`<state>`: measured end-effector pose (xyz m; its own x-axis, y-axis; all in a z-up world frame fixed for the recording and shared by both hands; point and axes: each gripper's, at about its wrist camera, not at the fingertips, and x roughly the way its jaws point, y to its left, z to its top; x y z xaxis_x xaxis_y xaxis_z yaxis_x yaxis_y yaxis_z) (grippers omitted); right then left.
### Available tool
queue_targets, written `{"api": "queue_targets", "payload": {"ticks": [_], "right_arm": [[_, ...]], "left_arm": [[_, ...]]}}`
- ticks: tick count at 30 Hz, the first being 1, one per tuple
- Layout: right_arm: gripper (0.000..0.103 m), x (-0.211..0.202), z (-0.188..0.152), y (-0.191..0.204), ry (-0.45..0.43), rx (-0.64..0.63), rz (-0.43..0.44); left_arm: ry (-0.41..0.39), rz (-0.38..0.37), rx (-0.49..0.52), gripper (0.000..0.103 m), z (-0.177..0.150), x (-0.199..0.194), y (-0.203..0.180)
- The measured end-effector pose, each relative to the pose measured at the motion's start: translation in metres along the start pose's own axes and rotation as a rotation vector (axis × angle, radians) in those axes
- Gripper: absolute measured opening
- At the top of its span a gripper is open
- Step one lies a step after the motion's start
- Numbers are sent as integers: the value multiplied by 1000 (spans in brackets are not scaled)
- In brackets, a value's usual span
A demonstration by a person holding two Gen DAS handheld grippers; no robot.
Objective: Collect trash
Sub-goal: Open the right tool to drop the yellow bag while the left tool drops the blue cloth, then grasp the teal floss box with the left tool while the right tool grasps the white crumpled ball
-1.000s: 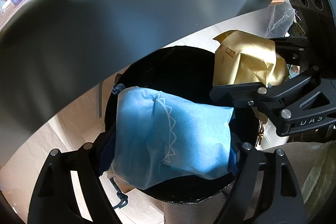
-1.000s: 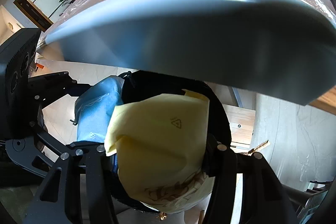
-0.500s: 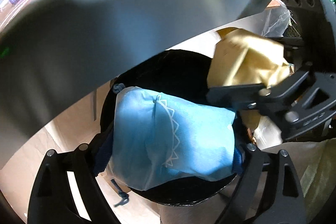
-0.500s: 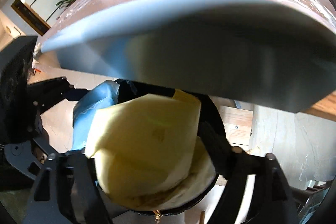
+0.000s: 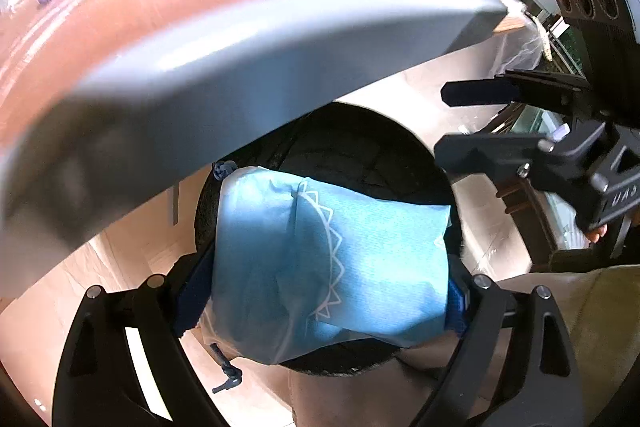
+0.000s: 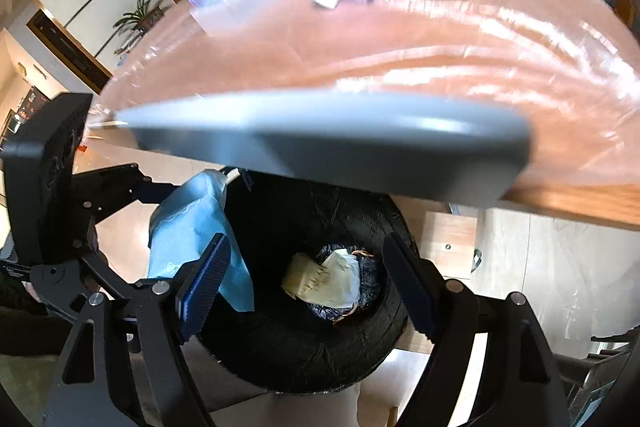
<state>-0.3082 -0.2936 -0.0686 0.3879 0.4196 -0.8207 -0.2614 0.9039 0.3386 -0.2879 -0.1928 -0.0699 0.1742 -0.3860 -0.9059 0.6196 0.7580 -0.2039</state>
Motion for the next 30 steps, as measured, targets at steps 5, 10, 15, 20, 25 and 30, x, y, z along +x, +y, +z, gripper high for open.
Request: {"api": "queue_targets", "payload": {"ticks": [5,10,15,20,25,30], "right_arm": [[78,-48,14,7,-111,-57,-12],[88,-92,36,10,-247,-115,-73],[88,-107,50,8,-302,-109,-58],[88,-103,50,11,-291,-106,-64],[88,-98,52,7,-304,-83,-102],[99,-85,72,-6,-309,-95,-337]], "left_arm": [[-75,-43,0,91,-8,-44,-4],[-205,-70,14,91,-4,-98,3],[-246,-81,36,91,6,-114,8],[-223,-44,84,91,9,-110,0],[-258,-20,65,91,24,-119,1],[-315,98,-9,91,43,-122,19]]}}
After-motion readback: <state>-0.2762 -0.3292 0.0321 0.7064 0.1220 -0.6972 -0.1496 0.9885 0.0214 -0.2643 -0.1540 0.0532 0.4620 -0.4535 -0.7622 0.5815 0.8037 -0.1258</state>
